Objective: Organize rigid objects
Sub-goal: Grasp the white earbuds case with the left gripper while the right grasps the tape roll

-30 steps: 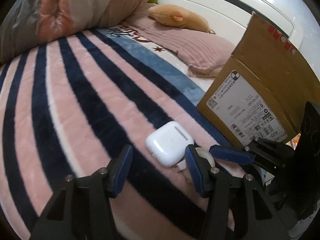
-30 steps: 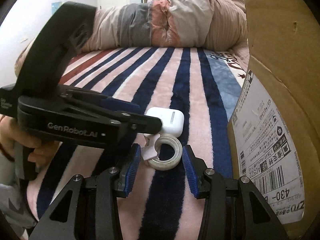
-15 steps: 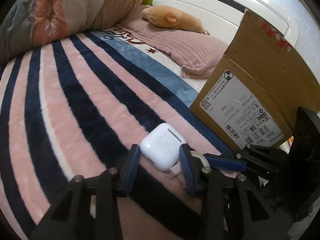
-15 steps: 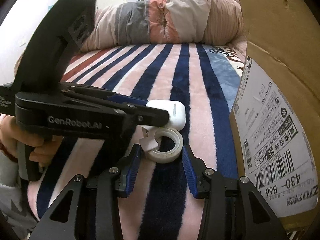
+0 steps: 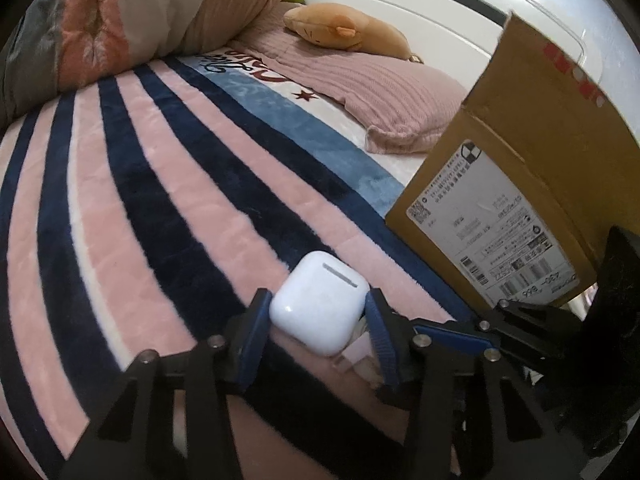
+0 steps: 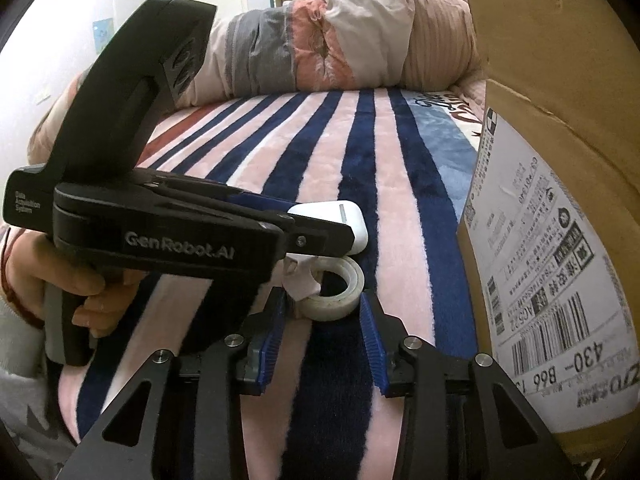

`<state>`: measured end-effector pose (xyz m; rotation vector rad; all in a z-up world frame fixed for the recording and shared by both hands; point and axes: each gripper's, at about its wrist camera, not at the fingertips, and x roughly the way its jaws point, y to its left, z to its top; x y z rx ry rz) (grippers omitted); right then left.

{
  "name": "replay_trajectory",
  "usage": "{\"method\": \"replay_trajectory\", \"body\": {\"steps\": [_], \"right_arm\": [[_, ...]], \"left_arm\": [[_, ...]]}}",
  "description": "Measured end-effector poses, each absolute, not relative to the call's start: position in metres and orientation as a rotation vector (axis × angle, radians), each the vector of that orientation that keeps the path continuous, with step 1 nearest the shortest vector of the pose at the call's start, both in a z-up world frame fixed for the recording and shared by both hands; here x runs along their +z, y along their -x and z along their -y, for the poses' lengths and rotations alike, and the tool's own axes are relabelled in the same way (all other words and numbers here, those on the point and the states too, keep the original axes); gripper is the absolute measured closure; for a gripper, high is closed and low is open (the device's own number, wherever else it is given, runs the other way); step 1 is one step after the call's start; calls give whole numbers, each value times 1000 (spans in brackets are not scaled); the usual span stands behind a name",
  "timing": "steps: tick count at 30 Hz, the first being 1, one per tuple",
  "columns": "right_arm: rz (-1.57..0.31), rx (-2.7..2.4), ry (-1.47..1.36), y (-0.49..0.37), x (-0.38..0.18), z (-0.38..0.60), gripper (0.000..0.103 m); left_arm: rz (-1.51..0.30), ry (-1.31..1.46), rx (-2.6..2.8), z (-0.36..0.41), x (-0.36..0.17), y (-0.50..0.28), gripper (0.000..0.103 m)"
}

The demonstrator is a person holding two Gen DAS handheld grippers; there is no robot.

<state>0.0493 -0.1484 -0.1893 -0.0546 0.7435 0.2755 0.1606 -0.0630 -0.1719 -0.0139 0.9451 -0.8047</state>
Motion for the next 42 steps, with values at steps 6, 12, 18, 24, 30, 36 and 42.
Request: {"method": "replay_trajectory", "body": {"steps": [6, 12, 18, 24, 30, 36, 42], "right_arm": [[-743, 285, 71, -50, -190, 146, 69], [-745, 311, 71, -42, -184, 143, 77], [-751, 318, 69, -42, -185, 142, 76], [-757, 310, 70, -47, -188, 144, 76], [-755, 309, 77, -51, -187, 142, 76], [-756, 327, 110, -55, -187, 137, 74], [-738, 308, 134, -62, -186, 130, 56]], "left_arm": [[-946, 30, -758, 44, -165, -150, 71], [-958, 51, -710, 24, -163, -136, 77], [-943, 57, -689, 30, -165, -142, 52], [-941, 31, -631, 50, -171, -156, 57], [-950, 35, -633, 44, -170, -155, 63], [-988, 72, -610, 15, -164, -131, 63], [-982, 86, -573, 1, -165, -112, 62]]}}
